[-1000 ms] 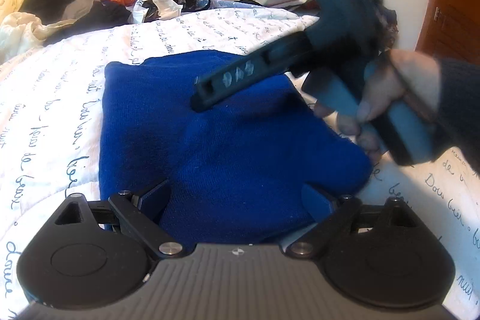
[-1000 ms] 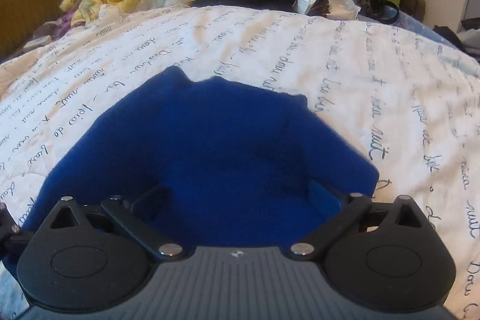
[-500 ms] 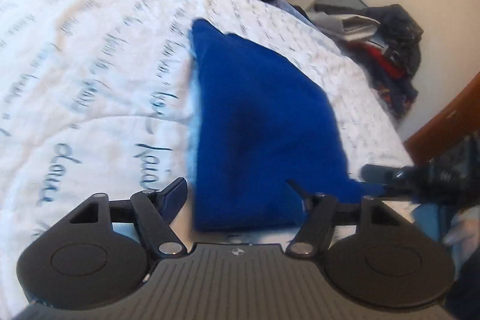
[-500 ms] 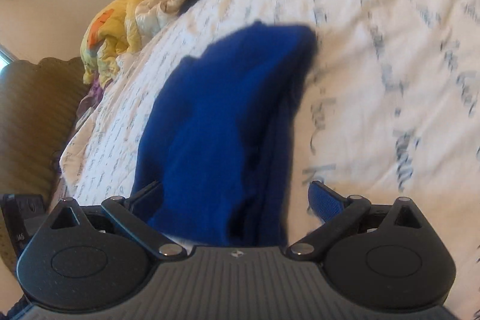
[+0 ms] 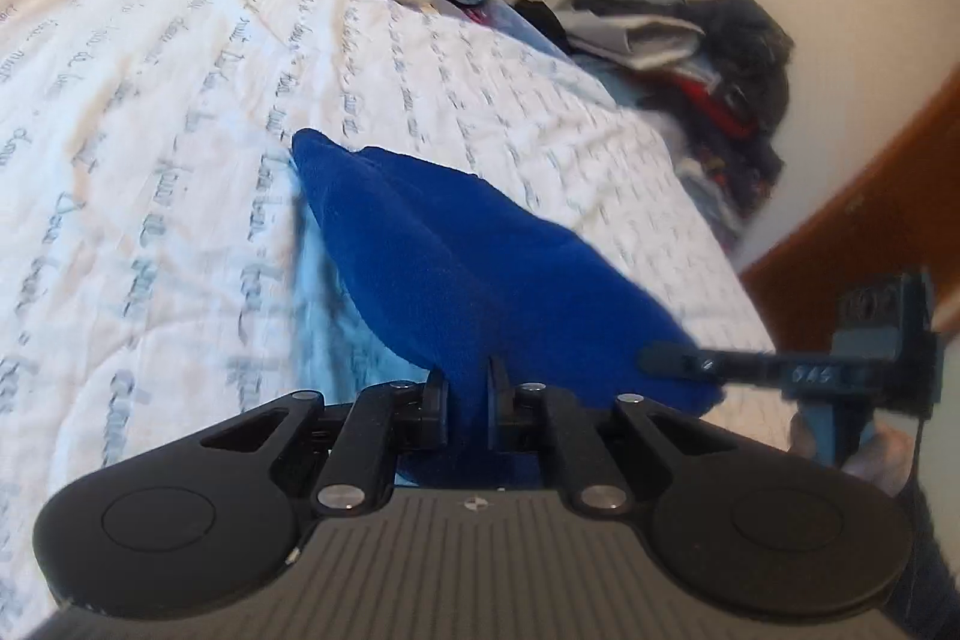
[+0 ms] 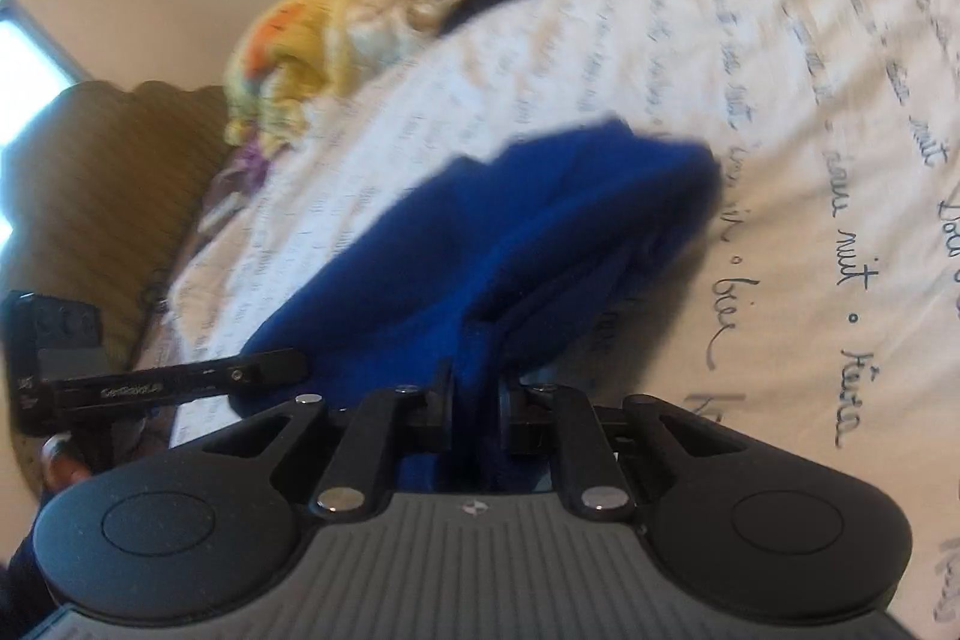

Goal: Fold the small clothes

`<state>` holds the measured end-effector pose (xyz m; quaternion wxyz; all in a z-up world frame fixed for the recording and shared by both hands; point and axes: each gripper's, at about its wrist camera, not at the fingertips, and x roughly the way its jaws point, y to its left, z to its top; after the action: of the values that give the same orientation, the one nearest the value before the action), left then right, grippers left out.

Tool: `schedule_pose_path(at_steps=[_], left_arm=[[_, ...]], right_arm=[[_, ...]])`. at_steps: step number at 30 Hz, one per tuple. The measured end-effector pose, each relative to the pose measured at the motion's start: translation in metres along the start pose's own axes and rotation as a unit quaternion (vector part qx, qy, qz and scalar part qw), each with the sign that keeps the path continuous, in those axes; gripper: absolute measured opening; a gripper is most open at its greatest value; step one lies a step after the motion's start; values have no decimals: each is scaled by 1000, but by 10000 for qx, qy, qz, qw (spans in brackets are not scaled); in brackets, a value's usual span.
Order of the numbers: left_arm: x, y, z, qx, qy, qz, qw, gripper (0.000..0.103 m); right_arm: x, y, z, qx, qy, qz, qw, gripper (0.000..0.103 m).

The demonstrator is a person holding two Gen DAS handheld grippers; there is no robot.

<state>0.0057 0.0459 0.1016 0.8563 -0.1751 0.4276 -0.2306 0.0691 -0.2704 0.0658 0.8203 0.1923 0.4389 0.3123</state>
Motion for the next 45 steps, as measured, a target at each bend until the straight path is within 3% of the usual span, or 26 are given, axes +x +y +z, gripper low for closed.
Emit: schedule_pose_path(at_steps=[2, 3, 4, 5, 6, 8, 10, 13, 14, 15, 16, 17, 20, 22, 24, 26, 28, 30, 32, 33, 34, 36, 37, 40, 44, 45], left_arm=[[-4, 3, -27, 330, 96, 260, 9991, 43], [-4, 6, -38, 467, -37, 509, 9976, 66], [-3, 8, -43, 529, -212, 749, 9956, 81], [-1, 11, -41, 486, -356, 888, 9942, 84], [3, 13, -34, 397, -412, 869, 9946, 84], [15, 15, -15, 310, -517, 763, 9953, 85], [35, 21, 10, 258, -550, 959, 9935, 83], [77, 29, 40, 147, -389, 1174, 9922, 77], [90, 33, 47, 81, -269, 1273, 9915, 72], [102, 36, 52, 33, -157, 1324, 9911, 56], [108, 37, 54, 99, -228, 1218, 9922, 31], [107, 32, 55, 202, -430, 1305, 9903, 28], [107, 12, 39, 896, -759, 1842, 9758, 27], [107, 6, 24, 1387, -920, 2024, 9651, 30], [92, 0, 19, 1508, -1093, 2058, 9607, 32], [68, -9, 12, 1660, -1572, 1938, 9540, 32], [58, -21, 9, 1990, -1876, 1801, 9449, 51], [73, -33, 18, 2260, -1669, 1662, 9452, 62], [102, -33, 31, 2222, -1203, 1552, 9550, 61], [118, -27, 37, 2086, -922, 1492, 9621, 61], [133, -17, 43, 1947, -717, 1520, 9664, 61], [142, 7, 48, 1602, -798, 1422, 9735, 64], [141, 13, 49, 1511, -829, 1325, 9761, 64], [145, 7, 44, 1780, -892, 1523, 9681, 65], [124, -8, 40, 1622, -800, 1755, 9677, 62], [114, -14, 36, 1642, -806, 1780, 9669, 68]], right_arm=[[-12, 7, -23, -85, 180, 45, 9998, 27], [-9, 5, -33, -72, 346, 23, 9994, 37], [-7, 3, -40, -26, 459, -9, 9989, 66], [-5, -2, -42, 18, 372, -99, 9993, 84], [-5, -9, -38, 116, 151, -215, 9996, 85], [-8, -24, -19, 503, -302, -293, 9978, 85], [-3, -42, 4, 832, -599, -216, 9945, 85], [25, -63, 29, 971, -412, -688, 9920, 84], [36, -71, 34, 1025, -260, -887, 9904, 75], [48, -73, 36, 999, -171, -899, 9908, 62], [56, -74, 37, 874, -165, -778, 9930, 26], [64, -69, 38, 746, -132, -760, 9942, 19], [67, -32, 35, -633, -646, -1179, 9889, 19], [78, -29, 26, -1284, -428, -1636, 9772, 22], [69, -42, 22, -867, -524, -1389, 9851, 29], [50, -52, 29, -234, -597, -1245, 9901, 33], [29, -49, 32, 30, -1120, -1293, 9853, 37], [21, -40, 37, 147, -1478, -836, 9854, 42], [42, -32, 50, 242, -1282, -214, 9912, 55], [57, -29, 52, 252, -1114, -129, 9934, 55], [73, -29, 54, 267, -906, -135, 9954, 55], [110, -38, 54, 308, -402, -556, 9972, 52], [113, -44, 49, 103, -650, -541, 9964, 49], [111, -56, 43, 415, -905, -393, 9943, 48], [101, -33, 46, 254, -662, -777, 9944, 52], [90, -28, 42, 280, -687, -739, 9945, 54]])
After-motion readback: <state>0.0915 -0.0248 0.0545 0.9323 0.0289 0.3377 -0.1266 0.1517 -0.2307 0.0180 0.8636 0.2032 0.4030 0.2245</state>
